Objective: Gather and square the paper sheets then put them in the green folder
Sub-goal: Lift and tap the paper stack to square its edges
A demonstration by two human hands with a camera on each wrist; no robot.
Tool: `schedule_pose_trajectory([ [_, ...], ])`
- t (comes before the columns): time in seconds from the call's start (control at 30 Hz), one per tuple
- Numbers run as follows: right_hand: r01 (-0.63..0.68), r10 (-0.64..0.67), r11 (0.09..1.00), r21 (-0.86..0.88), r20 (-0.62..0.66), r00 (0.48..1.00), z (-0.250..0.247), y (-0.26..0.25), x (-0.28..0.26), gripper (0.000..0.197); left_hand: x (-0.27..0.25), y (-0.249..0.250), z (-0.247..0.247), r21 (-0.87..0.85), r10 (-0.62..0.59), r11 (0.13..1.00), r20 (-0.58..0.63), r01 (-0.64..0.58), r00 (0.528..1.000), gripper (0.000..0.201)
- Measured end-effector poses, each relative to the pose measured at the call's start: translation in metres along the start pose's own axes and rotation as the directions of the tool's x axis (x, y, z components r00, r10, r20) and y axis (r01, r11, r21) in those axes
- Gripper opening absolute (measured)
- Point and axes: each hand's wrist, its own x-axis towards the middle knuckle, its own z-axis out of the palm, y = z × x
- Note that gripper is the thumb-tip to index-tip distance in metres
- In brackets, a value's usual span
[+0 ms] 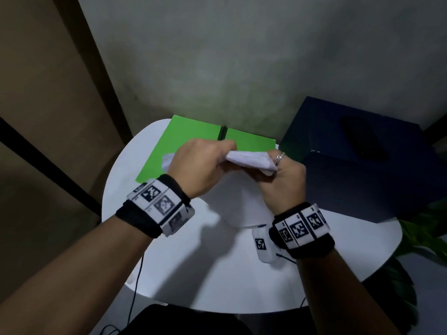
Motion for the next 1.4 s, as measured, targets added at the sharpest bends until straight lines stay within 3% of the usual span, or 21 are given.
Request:
schedule_pose_trajectory([
  [0.03,-0.022,0.021,1.0,-0.02,-0.051,0.998,0.001,0.003,-0.001,0.026,0.0,-0.006,0.002,-0.082,-0.046,0.996,-0.001,0.046,0.999,0.032],
  [0.1,-0.148,0.114,0.976,-0.159,-0.204,0.972,0.001,0.022,-0.011,0.059,-0.006,-0.023,0.005,-0.209,-0.125,0.972,-0.057,0.11,0.991,0.032],
  [0.17,-0.357,0.261,0.909,-0.214,-0.376,0.889,-0.005,0.051,-0.022,0.099,-0.012,-0.041,0.002,-0.415,-0.247,0.889,-0.075,0.195,0.966,0.023],
  [0.2,-0.452,0.371,0.885,-0.11,-0.42,0.828,-0.008,0.066,-0.028,0.114,-0.015,-0.048,0.0,-0.539,-0.312,0.809,-0.053,0.236,0.949,0.015],
  [0.27,-0.537,0.592,0.806,0.249,-0.331,0.735,-0.014,0.088,-0.032,0.126,-0.02,-0.058,0.0,-0.695,-0.38,0.664,0.002,0.275,0.925,0.017],
  [0.33,-0.516,0.663,0.677,0.525,-0.131,0.737,-0.022,0.101,-0.029,0.118,-0.023,-0.065,0.004,-0.785,-0.41,0.549,0.046,0.288,0.911,0.026],
  [0.37,-0.522,0.661,0.642,0.561,-0.06,0.748,-0.025,0.102,-0.025,0.105,-0.025,-0.066,0.006,-0.814,-0.429,0.504,0.055,0.289,0.902,0.027],
  [0.47,-0.531,0.599,0.735,0.422,-0.036,0.8,-0.033,0.089,-0.019,0.046,-0.033,-0.066,0.018,-0.824,-0.527,0.487,-0.014,0.288,0.85,0.025],
  [0.53,-0.494,0.572,0.774,0.396,-0.105,0.813,-0.035,0.082,-0.027,0.032,-0.044,-0.064,0.031,-0.808,-0.59,0.51,-0.08,0.294,0.803,0.022],
  [0.63,-0.495,0.576,0.786,0.371,-0.146,0.804,-0.03,0.085,-0.055,0.032,-0.073,-0.07,0.053,-0.78,-0.631,0.504,-0.04,0.37,0.775,0.021],
  [0.7,-0.557,0.613,0.766,0.32,-0.104,0.783,-0.023,0.095,-0.077,0.031,-0.093,-0.082,0.071,-0.703,-0.589,0.53,0.097,0.474,0.802,0.021],
  [0.8,-0.656,0.688,0.706,0.267,-0.038,0.724,-0.017,0.105,-0.093,0.03,-0.109,-0.092,0.088,-0.684,-0.571,0.44,0.288,0.582,0.769,0.018],
  [0.97,-0.624,0.662,0.73,0.278,-0.064,0.747,-0.024,0.101,-0.09,0.024,-0.1,-0.083,0.079,-0.719,-0.555,0.485,0.188,0.498,0.811,0.01],
  [1.07,-0.581,0.613,0.775,0.246,-0.074,0.787,-0.027,0.1,-0.092,0.026,-0.108,-0.087,0.08,-0.657,-0.5,0.559,0.22,0.506,0.838,0.018],
  [1.17,-0.508,0.55,0.824,0.25,-0.139,0.824,-0.026,0.093,-0.087,0.031,-0.115,-0.087,0.08,-0.642,-0.504,0.582,0.197,0.499,0.841,0.02],
  [1.27,-0.432,0.488,0.862,0.265,-0.203,0.849,-0.025,0.086,-0.08,0.019,-0.101,-0.075,0.075,-0.721,-0.538,0.548,0.085,0.424,0.839,0.019],
  [1.3,-0.429,0.481,0.869,0.245,-0.218,0.849,-0.025,0.085,-0.079,0.018,-0.095,-0.071,0.073,-0.73,-0.55,0.542,0.067,0.417,0.832,0.012],
  [1.4,-0.438,0.477,0.875,0.206,-0.209,0.854,-0.025,0.084,-0.078,0.015,-0.085,-0.07,0.075,-0.734,-0.599,0.519,0.054,0.438,0.799,0.016],
])
